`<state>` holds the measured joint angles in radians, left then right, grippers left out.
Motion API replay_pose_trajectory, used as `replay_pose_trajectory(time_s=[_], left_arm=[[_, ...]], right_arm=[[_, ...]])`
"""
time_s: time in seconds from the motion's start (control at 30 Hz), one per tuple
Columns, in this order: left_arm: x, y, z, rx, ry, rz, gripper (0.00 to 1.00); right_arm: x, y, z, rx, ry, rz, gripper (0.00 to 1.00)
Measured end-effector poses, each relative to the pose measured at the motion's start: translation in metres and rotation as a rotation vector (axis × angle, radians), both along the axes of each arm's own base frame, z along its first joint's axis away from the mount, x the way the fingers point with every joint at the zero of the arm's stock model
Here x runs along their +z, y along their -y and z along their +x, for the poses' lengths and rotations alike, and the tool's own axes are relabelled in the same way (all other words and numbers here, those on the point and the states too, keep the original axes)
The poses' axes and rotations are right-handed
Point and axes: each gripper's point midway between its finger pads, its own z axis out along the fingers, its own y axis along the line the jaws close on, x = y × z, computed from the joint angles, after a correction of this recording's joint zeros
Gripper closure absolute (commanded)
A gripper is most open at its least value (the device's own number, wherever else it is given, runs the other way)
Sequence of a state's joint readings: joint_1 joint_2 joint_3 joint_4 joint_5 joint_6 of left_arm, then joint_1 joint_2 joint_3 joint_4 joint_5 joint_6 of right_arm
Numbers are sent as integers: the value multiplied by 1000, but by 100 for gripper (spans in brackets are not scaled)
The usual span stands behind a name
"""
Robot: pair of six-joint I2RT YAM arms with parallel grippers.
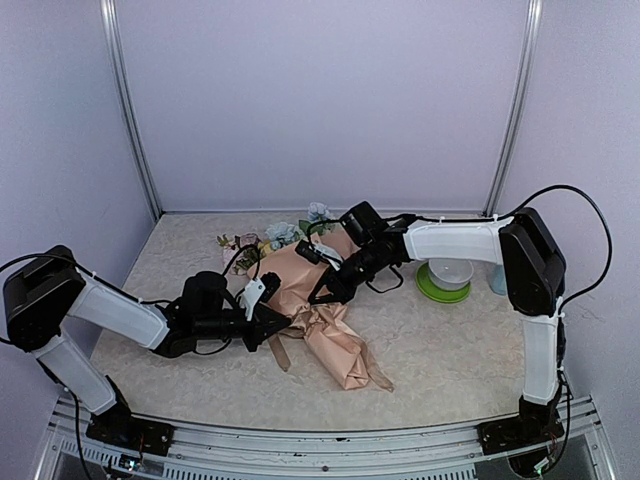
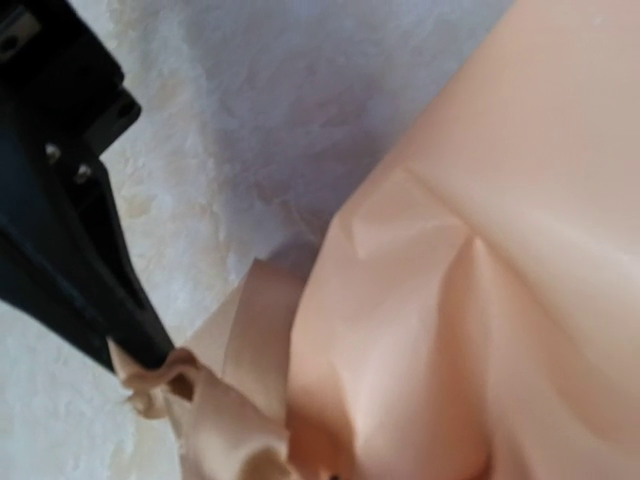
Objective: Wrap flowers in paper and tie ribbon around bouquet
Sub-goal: Cross the half-tied ribbon over the folded bouquet.
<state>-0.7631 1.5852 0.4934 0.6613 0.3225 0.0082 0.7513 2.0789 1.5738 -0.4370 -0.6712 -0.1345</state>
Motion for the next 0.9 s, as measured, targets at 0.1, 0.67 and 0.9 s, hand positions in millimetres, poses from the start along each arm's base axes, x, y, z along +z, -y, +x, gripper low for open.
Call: replay_pose_trajectory(time_s=[0.1, 0.67, 0.9], left_arm=[[-1, 0, 0, 9, 1, 8, 100], [-20, 7, -21, 19, 18, 56, 100], [-20, 7, -19, 30, 26, 59, 100]], right_arm=[[1, -1, 1, -9, -6, 7, 100], [-12, 7, -1, -144, -93, 119, 100], [-3, 4, 5, -196, -92, 187, 94]])
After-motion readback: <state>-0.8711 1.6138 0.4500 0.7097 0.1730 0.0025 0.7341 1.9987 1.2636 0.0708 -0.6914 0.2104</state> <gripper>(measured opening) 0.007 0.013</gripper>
